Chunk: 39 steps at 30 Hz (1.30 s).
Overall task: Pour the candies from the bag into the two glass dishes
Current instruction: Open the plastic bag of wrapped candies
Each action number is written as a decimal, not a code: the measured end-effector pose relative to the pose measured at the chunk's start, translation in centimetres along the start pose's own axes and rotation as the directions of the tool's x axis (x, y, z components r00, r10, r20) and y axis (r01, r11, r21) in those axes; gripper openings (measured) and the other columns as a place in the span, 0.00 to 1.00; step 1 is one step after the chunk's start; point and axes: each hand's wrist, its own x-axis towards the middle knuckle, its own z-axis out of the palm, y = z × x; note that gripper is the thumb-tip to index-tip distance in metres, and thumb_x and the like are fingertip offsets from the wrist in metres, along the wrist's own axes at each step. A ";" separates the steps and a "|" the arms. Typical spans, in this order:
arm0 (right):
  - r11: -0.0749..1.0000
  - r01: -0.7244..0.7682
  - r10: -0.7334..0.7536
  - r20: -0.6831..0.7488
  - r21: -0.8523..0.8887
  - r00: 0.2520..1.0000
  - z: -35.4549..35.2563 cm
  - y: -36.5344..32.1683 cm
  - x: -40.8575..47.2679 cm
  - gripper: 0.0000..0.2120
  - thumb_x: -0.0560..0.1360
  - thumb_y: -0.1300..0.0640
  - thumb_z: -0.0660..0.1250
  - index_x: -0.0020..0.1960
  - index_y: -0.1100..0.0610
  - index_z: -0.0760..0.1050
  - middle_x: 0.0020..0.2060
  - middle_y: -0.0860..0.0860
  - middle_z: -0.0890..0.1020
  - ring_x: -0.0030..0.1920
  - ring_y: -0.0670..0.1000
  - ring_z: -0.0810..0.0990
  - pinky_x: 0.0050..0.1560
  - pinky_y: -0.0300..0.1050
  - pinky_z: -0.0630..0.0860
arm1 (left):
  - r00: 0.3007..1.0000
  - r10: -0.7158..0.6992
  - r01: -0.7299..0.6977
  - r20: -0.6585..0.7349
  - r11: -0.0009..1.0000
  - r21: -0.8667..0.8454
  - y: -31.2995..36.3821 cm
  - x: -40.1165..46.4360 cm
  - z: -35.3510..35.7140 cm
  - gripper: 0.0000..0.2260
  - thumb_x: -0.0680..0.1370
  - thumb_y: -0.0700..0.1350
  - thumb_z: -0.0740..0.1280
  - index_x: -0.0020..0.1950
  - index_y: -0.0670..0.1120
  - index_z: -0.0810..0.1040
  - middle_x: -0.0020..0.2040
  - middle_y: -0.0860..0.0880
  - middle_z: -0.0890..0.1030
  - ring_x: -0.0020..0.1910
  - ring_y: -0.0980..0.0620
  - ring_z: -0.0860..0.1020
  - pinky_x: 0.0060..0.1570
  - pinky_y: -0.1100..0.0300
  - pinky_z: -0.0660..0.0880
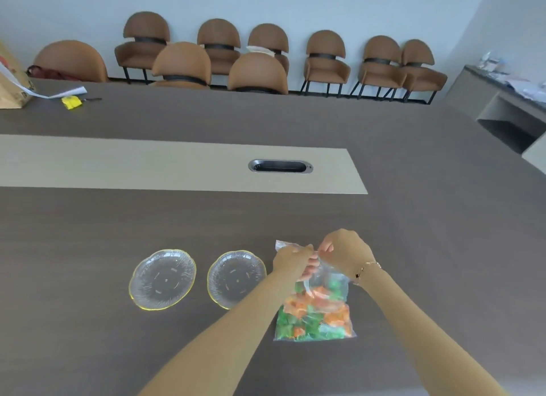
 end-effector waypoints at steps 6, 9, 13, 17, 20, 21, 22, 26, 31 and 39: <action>0.997 0.020 -0.023 0.029 0.079 0.999 -3.5 1.2 -4.7 0.09 0.69 0.58 0.65 0.32 0.55 0.80 0.42 0.51 0.86 0.46 0.55 0.84 0.48 0.49 0.83 | 0.998 -0.058 0.059 0.019 0.998 -0.033 1.4 -4.9 2.2 0.14 0.80 0.37 0.61 0.33 0.43 0.69 0.19 0.52 0.72 0.14 0.61 0.66 0.21 0.67 0.63; 0.991 0.039 -0.043 0.030 0.131 0.999 -4.5 1.1 -5.9 0.13 0.71 0.54 0.66 0.39 0.62 0.83 0.42 0.57 0.86 0.43 0.56 0.84 0.46 0.47 0.81 | 0.998 0.049 -0.046 0.027 0.996 -0.077 1.3 -5.9 2.5 0.13 0.79 0.36 0.64 0.34 0.43 0.70 0.21 0.51 0.72 0.17 0.61 0.68 0.21 0.70 0.63; 0.975 0.017 -0.034 0.071 0.222 0.997 -5.4 0.7 -7.1 0.14 0.72 0.55 0.67 0.37 0.64 0.83 0.32 0.57 0.82 0.29 0.49 0.75 0.42 0.41 0.79 | 0.963 0.263 -0.264 0.053 0.964 0.011 -0.3 -7.4 1.7 0.09 0.78 0.42 0.67 0.38 0.42 0.79 0.33 0.46 0.78 0.27 0.60 0.76 0.29 0.72 0.73; 0.946 -0.033 -0.027 0.177 0.323 0.984 -4.9 0.5 -7.9 0.13 0.72 0.54 0.70 0.46 0.64 0.85 0.34 0.56 0.82 0.35 0.52 0.78 0.51 0.46 0.81 | 0.933 0.349 -0.352 0.092 0.936 0.026 -1.8 -8.0 0.8 0.09 0.78 0.44 0.66 0.39 0.45 0.80 0.35 0.48 0.80 0.31 0.60 0.79 0.37 0.70 0.77; 0.951 -0.055 -0.012 0.214 0.304 0.977 -4.4 0.0 -8.4 0.16 0.73 0.55 0.68 0.51 0.67 0.83 0.38 0.56 0.81 0.38 0.52 0.78 0.54 0.45 0.80 | 0.920 0.380 -0.385 0.093 0.922 0.039 -2.5 -8.1 0.1 0.09 0.78 0.44 0.66 0.40 0.44 0.81 0.33 0.49 0.81 0.32 0.59 0.79 0.37 0.69 0.77; 0.949 -0.076 0.002 0.235 0.307 0.972 -4.2 -0.1 -8.4 0.17 0.73 0.56 0.67 0.53 0.69 0.81 0.37 0.56 0.80 0.38 0.52 0.76 0.52 0.43 0.79 | 0.917 0.389 -0.395 0.090 0.917 0.057 -2.8 -8.0 -0.2 0.08 0.78 0.44 0.67 0.41 0.44 0.81 0.33 0.50 0.81 0.34 0.57 0.80 0.37 0.69 0.78; 0.943 -0.098 0.014 0.258 0.318 0.966 -3.9 0.0 -8.3 0.17 0.73 0.58 0.66 0.54 0.72 0.79 0.37 0.56 0.77 0.38 0.52 0.73 0.49 0.41 0.76 | 0.915 0.394 -0.401 0.091 0.913 0.076 -2.9 -8.0 -0.4 0.08 0.78 0.44 0.67 0.42 0.44 0.81 0.34 0.50 0.82 0.35 0.56 0.80 0.37 0.69 0.78; 0.946 -0.054 0.000 0.167 0.319 0.986 -2.5 0.0 -8.3 0.13 0.69 0.61 0.65 0.45 0.70 0.81 0.33 0.55 0.78 0.33 0.50 0.74 0.40 0.41 0.79 | 0.916 0.378 -0.396 0.136 0.907 0.144 -3.2 -8.6 -1.2 0.07 0.78 0.44 0.66 0.41 0.47 0.80 0.37 0.50 0.82 0.36 0.58 0.80 0.41 0.69 0.78; 0.972 -0.001 0.038 -0.153 0.237 0.987 -2.1 0.5 -6.6 0.11 0.69 0.65 0.62 0.40 0.71 0.79 0.29 0.62 0.79 0.32 0.52 0.71 0.45 0.50 0.82 | 0.928 0.331 -0.366 0.174 0.898 0.245 -3.2 -9.4 -1.9 0.10 0.79 0.44 0.65 0.37 0.47 0.76 0.37 0.50 0.81 0.38 0.56 0.79 0.45 0.66 0.77; 0.939 0.129 -0.030 -0.301 0.317 0.953 -4.1 2.3 -4.1 0.09 0.74 0.66 0.60 0.43 0.66 0.80 0.38 0.61 0.83 0.38 0.54 0.77 0.47 0.47 0.79 | 0.930 0.268 -0.357 0.252 0.824 0.440 -2.2 -10.7 -3.3 0.11 0.72 0.39 0.63 0.30 0.47 0.74 0.31 0.49 0.77 0.33 0.54 0.74 0.38 0.67 0.73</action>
